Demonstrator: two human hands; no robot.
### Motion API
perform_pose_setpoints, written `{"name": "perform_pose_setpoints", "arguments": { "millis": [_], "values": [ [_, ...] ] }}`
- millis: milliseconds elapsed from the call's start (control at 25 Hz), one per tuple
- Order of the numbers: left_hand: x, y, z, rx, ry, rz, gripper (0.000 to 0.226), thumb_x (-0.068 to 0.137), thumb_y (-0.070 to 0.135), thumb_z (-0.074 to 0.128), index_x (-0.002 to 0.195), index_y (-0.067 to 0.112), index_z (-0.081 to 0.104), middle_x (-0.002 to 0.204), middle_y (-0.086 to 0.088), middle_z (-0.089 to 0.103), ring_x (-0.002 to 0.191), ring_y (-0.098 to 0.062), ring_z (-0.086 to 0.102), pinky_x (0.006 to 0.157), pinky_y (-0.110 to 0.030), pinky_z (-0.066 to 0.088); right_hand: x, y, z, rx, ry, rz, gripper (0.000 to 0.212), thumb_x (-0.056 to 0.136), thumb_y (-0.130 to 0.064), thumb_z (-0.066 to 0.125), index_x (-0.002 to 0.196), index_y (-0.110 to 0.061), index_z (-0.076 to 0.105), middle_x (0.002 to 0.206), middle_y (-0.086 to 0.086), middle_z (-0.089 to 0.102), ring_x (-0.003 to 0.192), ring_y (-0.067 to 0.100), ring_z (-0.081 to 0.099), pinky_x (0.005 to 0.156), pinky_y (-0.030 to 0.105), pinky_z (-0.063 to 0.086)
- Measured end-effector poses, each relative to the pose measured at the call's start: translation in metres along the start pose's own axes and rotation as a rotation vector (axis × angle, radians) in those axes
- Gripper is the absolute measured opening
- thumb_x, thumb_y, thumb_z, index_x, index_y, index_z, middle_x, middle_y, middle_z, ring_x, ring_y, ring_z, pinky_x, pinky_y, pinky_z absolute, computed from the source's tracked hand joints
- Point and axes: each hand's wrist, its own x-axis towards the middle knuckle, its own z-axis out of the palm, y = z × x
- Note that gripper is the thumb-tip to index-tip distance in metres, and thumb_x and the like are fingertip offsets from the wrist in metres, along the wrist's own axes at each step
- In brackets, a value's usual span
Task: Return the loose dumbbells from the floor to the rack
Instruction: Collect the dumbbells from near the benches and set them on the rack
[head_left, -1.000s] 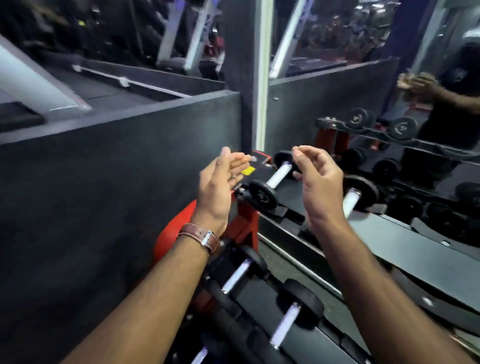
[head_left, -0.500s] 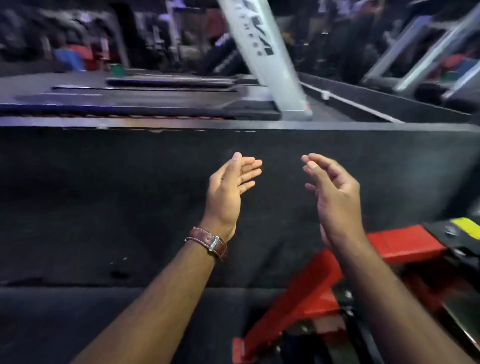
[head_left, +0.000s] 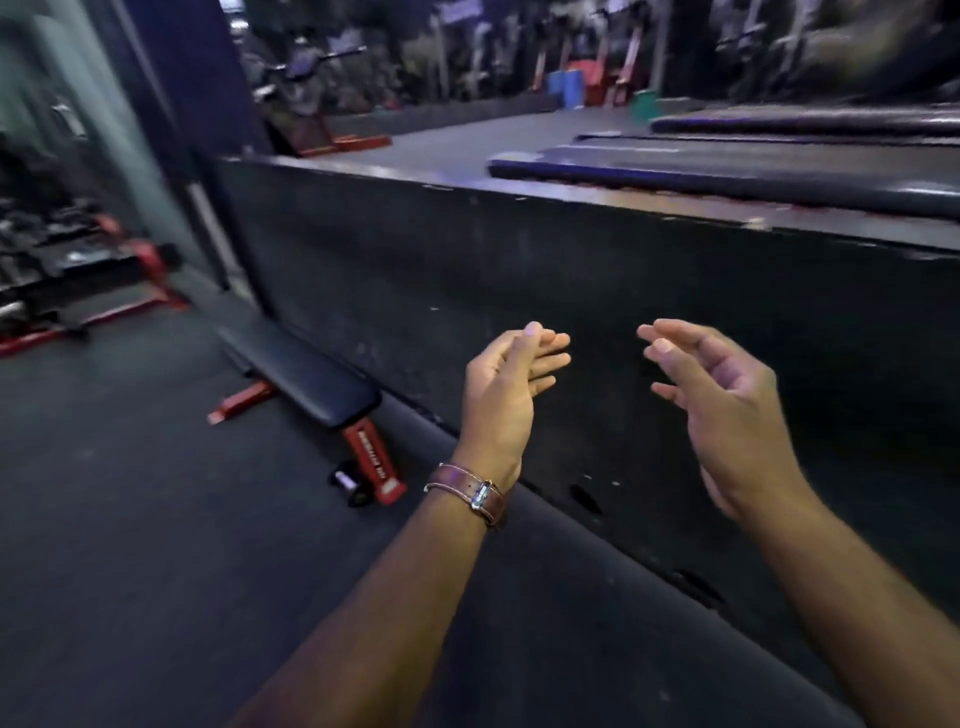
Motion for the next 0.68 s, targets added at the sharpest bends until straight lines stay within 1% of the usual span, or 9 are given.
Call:
{"name": "perform_pose_setpoints", "arguments": {
  "millis": [120, 240, 360, 480, 560, 680],
  "values": [
    [0.04, 0.0, -0.102, 0.021, 0.143, -0.007, 0.03, 0.104, 0.028, 0.046, 0.102, 0.007, 0.067, 0.112, -0.013, 0.074, 0.104, -0.026, 0.072, 0.092, -0.039, 0.053, 0.026, 0.028, 0.11, 0.023, -0.121, 0.051, 0.022, 0.095, -0.023, 0.063, 0.115, -0.022, 0.07, 0.116, -0.008, 0.074, 0.11, 0.007, 0.067, 0.089, 0.03, 0.053],
    [0.063, -0.004, -0.181, 0.041, 0.269, -0.034, 0.031, 0.104, 0.027, 0.045, 0.103, 0.005, 0.067, 0.111, -0.013, 0.074, 0.103, -0.025, 0.072, 0.092, -0.038, 0.053, 0.039, 0.055, 0.192, 0.031, -0.239, 0.119, 0.02, 0.094, -0.024, 0.064, 0.114, -0.023, 0.071, 0.114, -0.009, 0.075, 0.108, 0.004, 0.067, 0.089, 0.029, 0.053],
    [0.089, -0.017, -0.256, 0.045, 0.416, -0.055, 0.031, 0.103, 0.027, 0.046, 0.097, 0.008, 0.069, 0.108, -0.011, 0.076, 0.101, -0.024, 0.073, 0.092, -0.04, 0.054, 0.063, 0.085, 0.274, 0.008, -0.36, 0.171, 0.019, 0.094, -0.023, 0.066, 0.112, -0.02, 0.071, 0.113, -0.005, 0.075, 0.103, 0.001, 0.068, 0.091, 0.029, 0.054],
    [0.117, -0.039, -0.324, -0.007, 0.558, -0.111, 0.028, 0.101, 0.028, 0.05, 0.091, 0.01, 0.069, 0.105, -0.013, 0.076, 0.1, -0.025, 0.073, 0.088, -0.037, 0.054, 0.093, 0.12, 0.351, -0.016, -0.451, 0.235, 0.018, 0.092, -0.027, 0.068, 0.109, -0.022, 0.072, 0.108, -0.004, 0.075, 0.098, 0.002, 0.069, 0.086, 0.028, 0.055],
    [0.135, -0.061, -0.362, -0.035, 0.639, -0.168, 0.027, 0.101, 0.029, 0.051, 0.091, 0.011, 0.068, 0.105, -0.015, 0.076, 0.097, -0.025, 0.072, 0.086, -0.036, 0.054, 0.11, 0.147, 0.395, -0.015, -0.495, 0.275, 0.017, 0.091, -0.029, 0.07, 0.106, -0.023, 0.073, 0.101, -0.007, 0.076, 0.095, 0.003, 0.07, 0.082, 0.029, 0.055],
    [0.183, -0.106, -0.42, -0.061, 0.753, -0.267, 0.027, 0.101, 0.031, 0.051, 0.095, 0.01, 0.066, 0.105, -0.014, 0.075, 0.095, -0.027, 0.072, 0.082, -0.037, 0.052, 0.144, 0.202, 0.472, -0.047, -0.548, 0.345, 0.015, 0.09, -0.025, 0.07, 0.104, -0.019, 0.072, 0.091, -0.007, 0.075, 0.087, 0.001, 0.069, 0.085, 0.033, 0.056]
  ]
}}
